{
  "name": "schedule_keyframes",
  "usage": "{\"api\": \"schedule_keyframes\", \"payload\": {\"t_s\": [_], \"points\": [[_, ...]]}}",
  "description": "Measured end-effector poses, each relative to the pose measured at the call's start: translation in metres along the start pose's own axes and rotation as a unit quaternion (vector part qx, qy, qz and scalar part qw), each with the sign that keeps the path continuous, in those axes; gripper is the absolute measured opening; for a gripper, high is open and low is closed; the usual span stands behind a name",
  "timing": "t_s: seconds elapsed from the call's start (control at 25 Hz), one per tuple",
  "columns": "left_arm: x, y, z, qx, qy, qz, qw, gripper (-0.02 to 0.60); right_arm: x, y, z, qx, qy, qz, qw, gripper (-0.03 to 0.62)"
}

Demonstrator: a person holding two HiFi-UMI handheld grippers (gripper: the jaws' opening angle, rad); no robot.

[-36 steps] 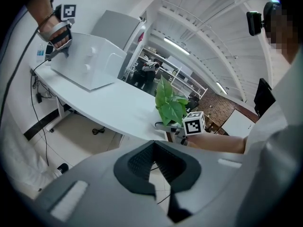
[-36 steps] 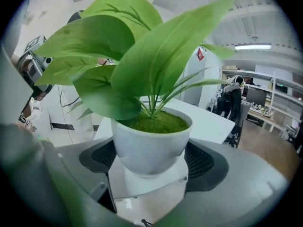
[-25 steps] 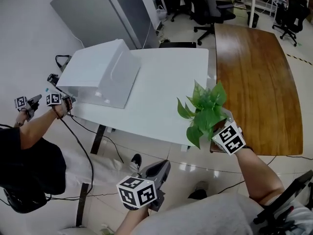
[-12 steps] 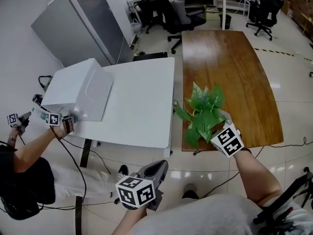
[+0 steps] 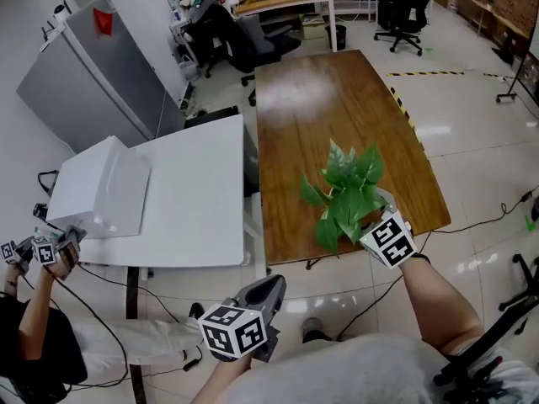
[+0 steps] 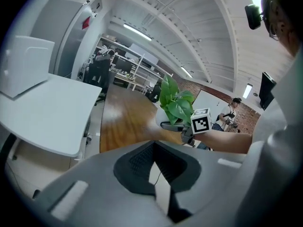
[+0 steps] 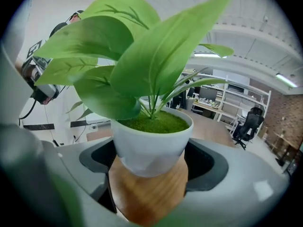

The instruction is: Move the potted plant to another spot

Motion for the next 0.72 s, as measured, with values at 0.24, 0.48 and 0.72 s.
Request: {"api": "schedule_keyframes", "payload": {"t_s": [0.24,0.48,0.72], "points": [[-0.028,-0.003,-0.027,0.016,0.029,-0.028,0.9991,-0.005,-0.028,0.034,0.037,0.015,0.044,-0.028,0.999,0.451],[-0.047,0.004,-0.053,0.041,0.058,-0.043,0.9965,-0.005,-0.045,0.067,0.068,0.034,0.082,-0.051,0.995,0.451],[-0.044,0.004,-0.066,0.063,0.073,-0.054,0.9939,-0.005,-0.063,0.100,0.077,0.048,0.119,-0.097,0.987,0.451]]}}
Point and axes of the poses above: the fingertips, and each gripper's own axes: z backward along the fingers, x to its left, y out of its underside, the point moved 3 cm from there along z, backward along the fingers, and after that the axes turned 5 degrees about z, right-handed, at the moved point
